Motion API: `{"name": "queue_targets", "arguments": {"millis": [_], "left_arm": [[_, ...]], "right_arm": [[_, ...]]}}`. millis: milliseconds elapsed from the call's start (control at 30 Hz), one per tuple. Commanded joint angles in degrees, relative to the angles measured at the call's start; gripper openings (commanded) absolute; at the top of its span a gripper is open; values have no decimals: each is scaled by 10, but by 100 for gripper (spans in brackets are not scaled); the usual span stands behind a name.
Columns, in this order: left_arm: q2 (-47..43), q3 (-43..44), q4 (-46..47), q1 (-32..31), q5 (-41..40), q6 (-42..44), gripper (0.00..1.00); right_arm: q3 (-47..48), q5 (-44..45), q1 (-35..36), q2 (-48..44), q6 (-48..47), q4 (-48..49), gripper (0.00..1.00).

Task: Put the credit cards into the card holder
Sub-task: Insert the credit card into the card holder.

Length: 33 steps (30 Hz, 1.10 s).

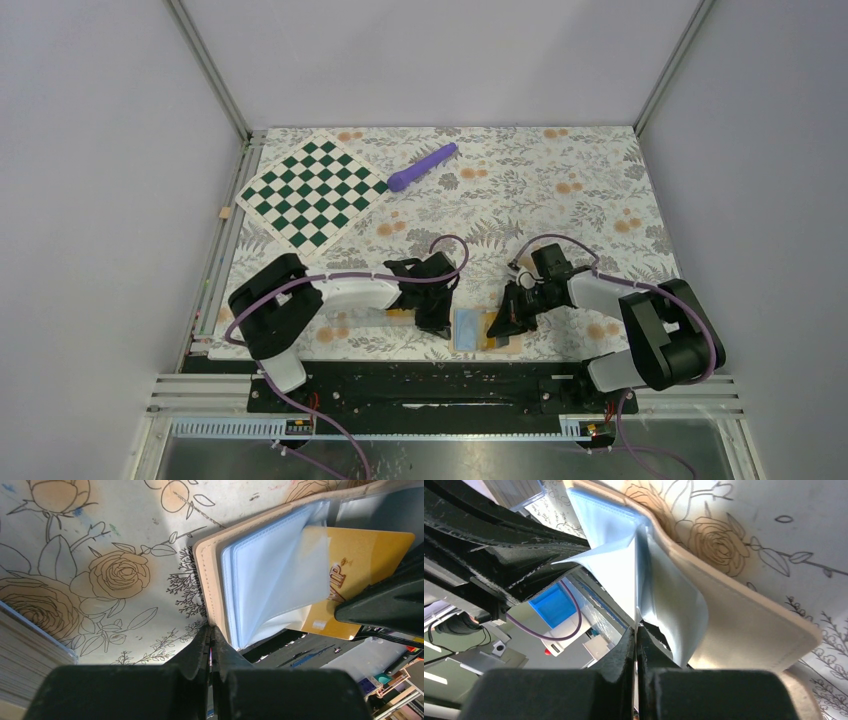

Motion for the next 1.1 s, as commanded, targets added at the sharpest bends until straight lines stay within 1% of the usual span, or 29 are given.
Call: {"name": "queue_targets", "arguments": {"millis": [0,233,433,633,800,1067], "left_arm": [[25,10,-2,2,-11,15,0],[28,9,-3,2,-9,15,0],[31,13,-7,2,-9,16,0],[33,13,-9,2,-9,18,0],[34,13,-10,2,-10,19,0],[34,13,-11,2,-11,21,0]], "right_arm": [[29,-26,5,7,-28,-26,0],[64,-32,5,46,-46,-48,1],[82,-32,5,44,-56,-69,4],[97,-20,5,10,-56,-98,2],[103,8,5,-8,-59,-107,0],[94,70,5,2,-72,-103,0]]}}
